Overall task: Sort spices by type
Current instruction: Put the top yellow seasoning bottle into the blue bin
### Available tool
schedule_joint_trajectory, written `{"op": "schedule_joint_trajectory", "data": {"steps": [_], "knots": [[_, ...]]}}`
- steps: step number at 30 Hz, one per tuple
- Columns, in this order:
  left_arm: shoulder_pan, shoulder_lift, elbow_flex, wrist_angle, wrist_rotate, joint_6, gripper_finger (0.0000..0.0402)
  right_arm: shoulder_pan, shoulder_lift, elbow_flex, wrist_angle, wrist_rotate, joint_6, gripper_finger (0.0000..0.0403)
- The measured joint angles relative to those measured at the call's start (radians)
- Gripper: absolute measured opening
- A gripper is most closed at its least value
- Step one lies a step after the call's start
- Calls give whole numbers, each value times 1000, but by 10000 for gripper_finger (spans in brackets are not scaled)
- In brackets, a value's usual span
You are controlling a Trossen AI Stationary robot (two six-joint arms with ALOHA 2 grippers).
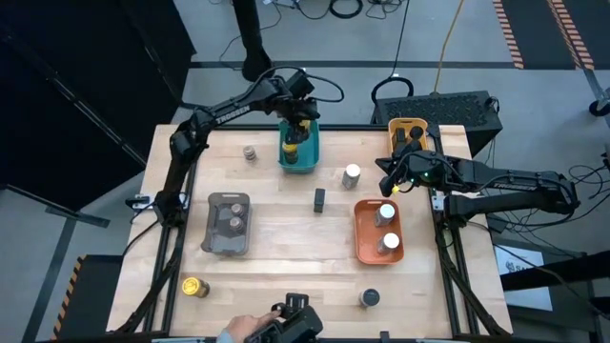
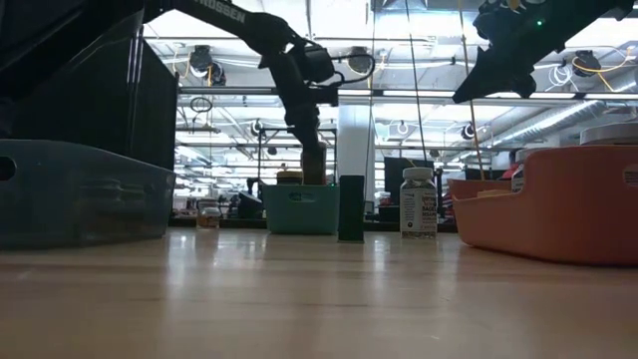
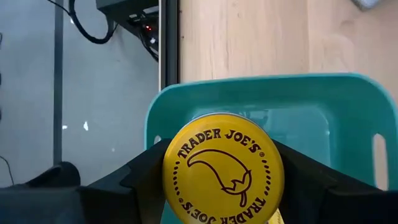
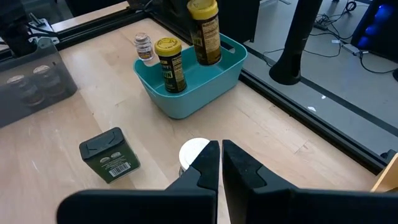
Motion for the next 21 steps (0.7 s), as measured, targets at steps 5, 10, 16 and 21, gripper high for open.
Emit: {"op": "schedule_joint_trajectory", "data": {"steps": [5,10,16,21], "knots": [[2,13,0,30,49,-7,234,0,0,0,0,0,0,0],[4,56,0,54,47,-66,234,0,0,0,-1,0,0,0],[4,108,-1,39,43,-79,234,0,0,0,-3,0,0,0],[3,110,0,60,41,-81,234,0,0,0,-8,1,-3,0]]}}
